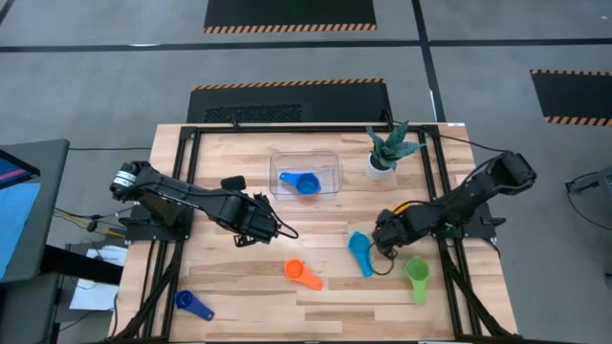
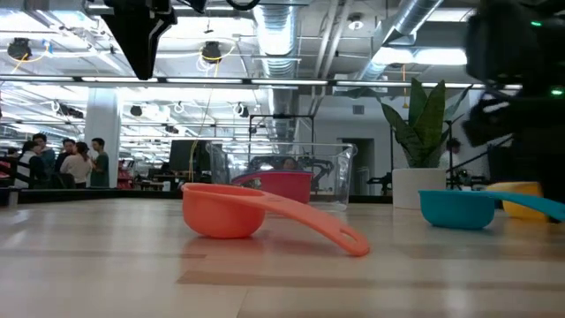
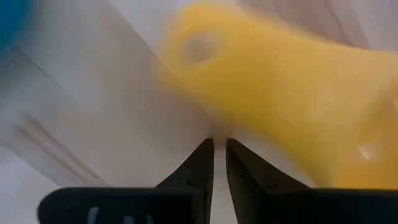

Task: Nest measuring cups in basket
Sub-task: Stack the yellow measuring cup on top of the blue measuring cup in the transparent bin

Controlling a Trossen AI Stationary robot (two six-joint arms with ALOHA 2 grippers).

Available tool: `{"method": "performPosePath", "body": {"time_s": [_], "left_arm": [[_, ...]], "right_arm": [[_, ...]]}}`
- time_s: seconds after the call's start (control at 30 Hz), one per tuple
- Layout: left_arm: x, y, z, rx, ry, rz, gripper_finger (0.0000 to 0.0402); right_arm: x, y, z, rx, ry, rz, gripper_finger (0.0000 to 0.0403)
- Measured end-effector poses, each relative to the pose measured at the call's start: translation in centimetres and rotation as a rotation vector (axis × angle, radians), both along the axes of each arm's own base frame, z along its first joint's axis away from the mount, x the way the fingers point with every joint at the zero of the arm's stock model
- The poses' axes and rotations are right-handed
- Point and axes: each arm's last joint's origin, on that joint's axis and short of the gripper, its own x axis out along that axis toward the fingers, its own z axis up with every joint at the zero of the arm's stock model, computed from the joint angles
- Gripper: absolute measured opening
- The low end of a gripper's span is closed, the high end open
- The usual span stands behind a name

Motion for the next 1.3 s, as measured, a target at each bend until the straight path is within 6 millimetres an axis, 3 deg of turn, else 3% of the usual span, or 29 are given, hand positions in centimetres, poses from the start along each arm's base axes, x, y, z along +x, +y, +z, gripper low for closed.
{"method": "performPosePath", "body": {"time_s": [0.2,0.37,0.57,0.7,0.9,1.0,1.13,1.3], "left_arm": [[0.0,0.1,0.0,0.019,0.013,-0.041,0.0086],[0.1,0.5,0.0,0.028,0.025,-0.056,0.0086],[0.3,1.0,0.0,0.039,0.022,-0.041,0.0087],[0.3,1.3,0.1,0.073,0.020,-0.049,0.0087],[0.5,1.9,0.1,0.108,0.023,-0.068,0.0087],[1.6,1.9,0.1,0.091,-0.062,-0.112,0.0087],[3.2,1.9,0.1,0.055,-0.161,-0.227,0.0087],[4.0,2.8,0.3,0.059,-0.227,-0.208,0.0087]], "right_arm": [[3.1,-1.1,2.0,-0.109,-0.167,-0.045,0.0066],[3.9,-1.5,4.8,-0.122,-0.224,0.006,0.0066],[2.1,-1.3,6.7,-0.122,-0.158,0.007,0.0066],[1.0,-1.1,6.6,-0.124,-0.100,-0.026,0.0066],[1.4,-0.9,6.5,-0.038,-0.115,-0.042,0.0074],[1.0,-0.5,6.6,0.008,-0.088,-0.053,0.0077],[-0.5,0.8,8.0,0.001,-0.131,-0.048,0.0072],[-3.4,1.0,9.3,-0.110,-0.158,-0.173,0.0065]]}}
